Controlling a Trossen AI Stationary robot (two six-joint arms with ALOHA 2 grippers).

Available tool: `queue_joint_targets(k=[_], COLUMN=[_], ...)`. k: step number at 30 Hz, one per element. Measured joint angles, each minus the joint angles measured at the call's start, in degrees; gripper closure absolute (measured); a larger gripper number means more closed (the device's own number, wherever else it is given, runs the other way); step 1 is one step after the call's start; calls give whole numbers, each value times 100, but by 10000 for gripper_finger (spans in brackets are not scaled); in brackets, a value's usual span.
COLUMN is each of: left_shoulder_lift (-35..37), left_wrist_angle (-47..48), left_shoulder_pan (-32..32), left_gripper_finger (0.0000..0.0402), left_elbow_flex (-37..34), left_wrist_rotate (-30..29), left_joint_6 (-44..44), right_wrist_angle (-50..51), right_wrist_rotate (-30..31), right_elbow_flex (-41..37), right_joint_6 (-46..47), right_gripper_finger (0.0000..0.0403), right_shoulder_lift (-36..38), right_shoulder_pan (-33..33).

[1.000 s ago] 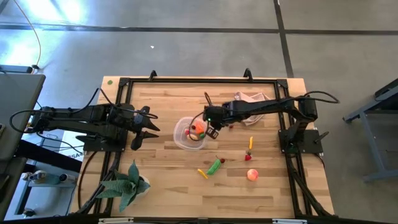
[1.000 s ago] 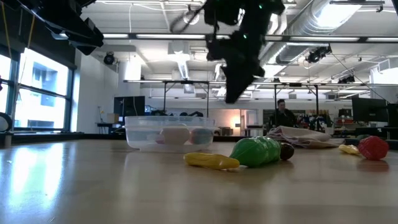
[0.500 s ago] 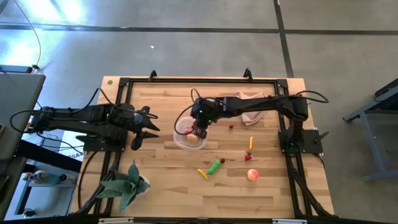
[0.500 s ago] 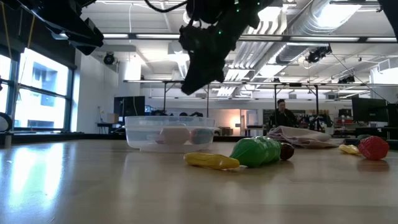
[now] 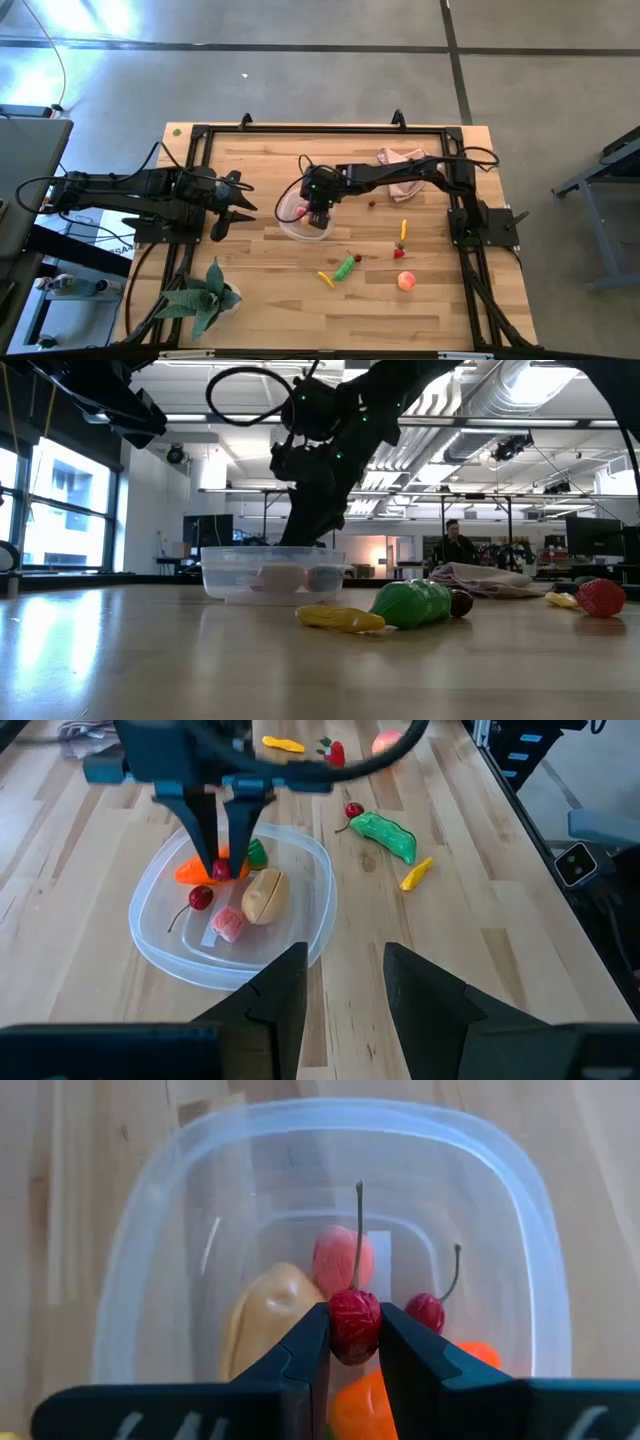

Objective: Pick and placing Produce into tupperware
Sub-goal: Put the middle cherry into the transparent bin, then put the top cherry into the transparent bin

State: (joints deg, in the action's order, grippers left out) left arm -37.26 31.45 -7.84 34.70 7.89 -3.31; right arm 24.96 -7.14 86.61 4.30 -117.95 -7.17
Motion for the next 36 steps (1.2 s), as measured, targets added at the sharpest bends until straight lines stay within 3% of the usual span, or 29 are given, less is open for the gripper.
queue_joint_targets(k=[14, 25, 32, 36], left_shoulder_lift=[0, 0, 0, 0], left_wrist_angle=[1, 1, 1, 1], left_shoulder_pan=[-1, 0, -1, -2], left_gripper_finger=[279, 279, 279, 279], left_elbow_flex=[0, 0, 0, 0], left_wrist_rotate=[-1, -1, 2, 2], left_joint_6=[-1, 0, -1, 0], right_wrist_angle=[-26, -13, -96, 410], right_wrist_rotate=[18, 9, 11, 11], right_elbow_flex=[0, 0, -1, 372], right_joint_6=[-329, -435, -435, -514], right_gripper_finger=[340, 298, 295, 295], right_shoulder_lift=[-186, -186, -184, -184], right_shoulder_pan=[-71, -73, -73, -73])
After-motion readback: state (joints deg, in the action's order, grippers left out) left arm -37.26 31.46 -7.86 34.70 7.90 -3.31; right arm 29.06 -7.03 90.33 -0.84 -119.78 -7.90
